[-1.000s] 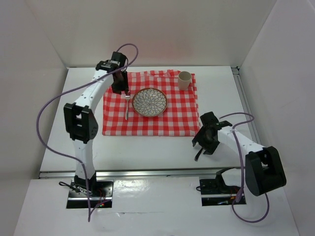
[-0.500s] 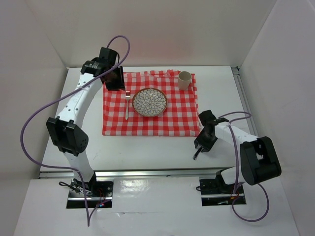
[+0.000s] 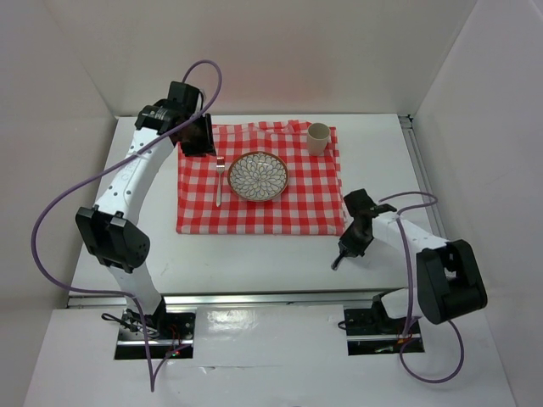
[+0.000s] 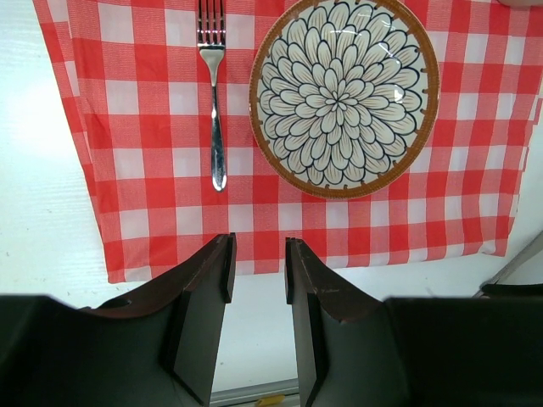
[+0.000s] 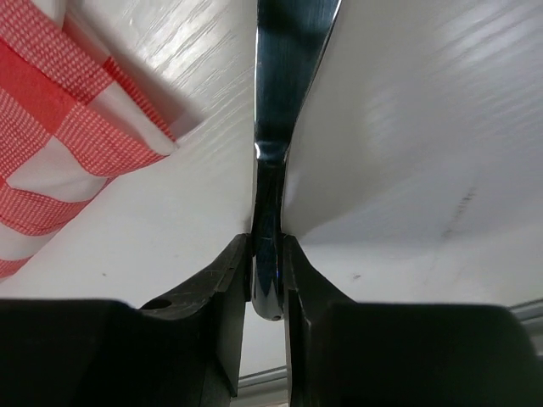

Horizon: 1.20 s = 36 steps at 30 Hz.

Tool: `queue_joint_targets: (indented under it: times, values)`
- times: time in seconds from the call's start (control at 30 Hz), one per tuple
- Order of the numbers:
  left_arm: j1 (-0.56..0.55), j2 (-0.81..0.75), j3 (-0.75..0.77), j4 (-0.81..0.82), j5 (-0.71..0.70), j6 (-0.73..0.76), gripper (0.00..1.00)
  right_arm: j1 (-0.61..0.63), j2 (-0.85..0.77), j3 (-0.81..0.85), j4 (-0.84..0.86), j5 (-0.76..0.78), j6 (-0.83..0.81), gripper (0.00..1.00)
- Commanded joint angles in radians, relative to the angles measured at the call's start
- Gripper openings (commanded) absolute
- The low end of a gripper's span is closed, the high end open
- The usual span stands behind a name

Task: Set the dinner table for one person

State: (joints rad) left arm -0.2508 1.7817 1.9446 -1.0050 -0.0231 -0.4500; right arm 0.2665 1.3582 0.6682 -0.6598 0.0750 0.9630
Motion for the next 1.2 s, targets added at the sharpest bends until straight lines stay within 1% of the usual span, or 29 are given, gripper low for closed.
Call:
queue_joint_targets:
  times: [0.0, 0.07, 0.1, 0.13, 0.17, 0.2, 0.23, 0.3, 0.33, 0.4, 0.5, 0.57, 0.63, 0.77, 1.1, 1.17]
  values:
    - [0.004, -0.042, 0.001, -0.001, 0.018, -0.004, 0.47, -0.003, -0.083, 0.057, -0.075, 0.159, -0.044, 0.00]
    - [0.004, -0.042, 0.001, -0.001, 0.018, -0.004, 0.47, -0.003, -0.093, 0.141, -0.110, 0.180, -0.093, 0.00]
    - [0.004, -0.033, 0.001, -0.001, 0.018, -0.004, 0.47, -0.003, -0.093, 0.174, -0.110, 0.180, -0.175, 0.00]
    - [0.004, -0.033, 0.001, -0.001, 0.018, -0.004, 0.47, -0.003, -0.078, 0.241, -0.110, 0.180, -0.213, 0.00]
    - [0.004, -0.033, 0.001, -0.001, 0.018, -0.004, 0.47, -0.003, -0.045, 0.278, -0.110, 0.171, -0.251, 0.00]
    - [0.004, -0.033, 0.001, -0.001, 0.018, -0.004, 0.47, -0.003, -0.025, 0.312, -0.095, 0.133, -0.353, 0.00]
    - [0.004, -0.033, 0.001, -0.001, 0.018, -0.004, 0.47, -0.003, -0.005, 0.382, -0.095, 0.122, -0.387, 0.00]
    - [0.004, -0.033, 0.001, -0.001, 0.018, -0.004, 0.47, 0.008, 0.073, 0.453, -0.081, 0.051, -0.508, 0.00]
    - [0.004, -0.033, 0.001, -0.001, 0.009, -0.004, 0.47, 0.008, 0.103, 0.525, -0.090, 0.031, -0.541, 0.00]
    - [0.004, -0.033, -0.009, -0.001, 0.009, -0.004, 0.47, 0.017, 0.197, 0.579, -0.090, -0.004, -0.613, 0.00]
    - [0.004, -0.033, -0.009, -0.010, 0.000, -0.004, 0.47, 0.037, 0.312, 0.686, -0.090, -0.037, -0.659, 0.00]
    - [0.004, -0.042, -0.018, -0.010, -0.011, -0.004, 0.47, 0.037, 0.379, 0.711, -0.090, -0.059, -0.679, 0.00]
    - [0.004, -0.042, -0.018, -0.021, -0.020, -0.004, 0.47, 0.059, 0.410, 0.732, -0.081, -0.060, -0.679, 0.00]
    - [0.004, -0.042, -0.027, -0.021, -0.029, -0.004, 0.47, 0.059, 0.481, 0.760, -0.034, -0.060, -0.690, 0.00]
    - [0.004, -0.051, -0.056, -0.030, -0.047, 0.005, 0.47, 0.059, 0.666, 0.921, -0.024, -0.089, -0.719, 0.00]
    - [0.004, -0.051, -0.056, -0.030, -0.047, 0.005, 0.47, 0.059, 0.702, 0.932, -0.024, -0.089, -0.719, 0.00]
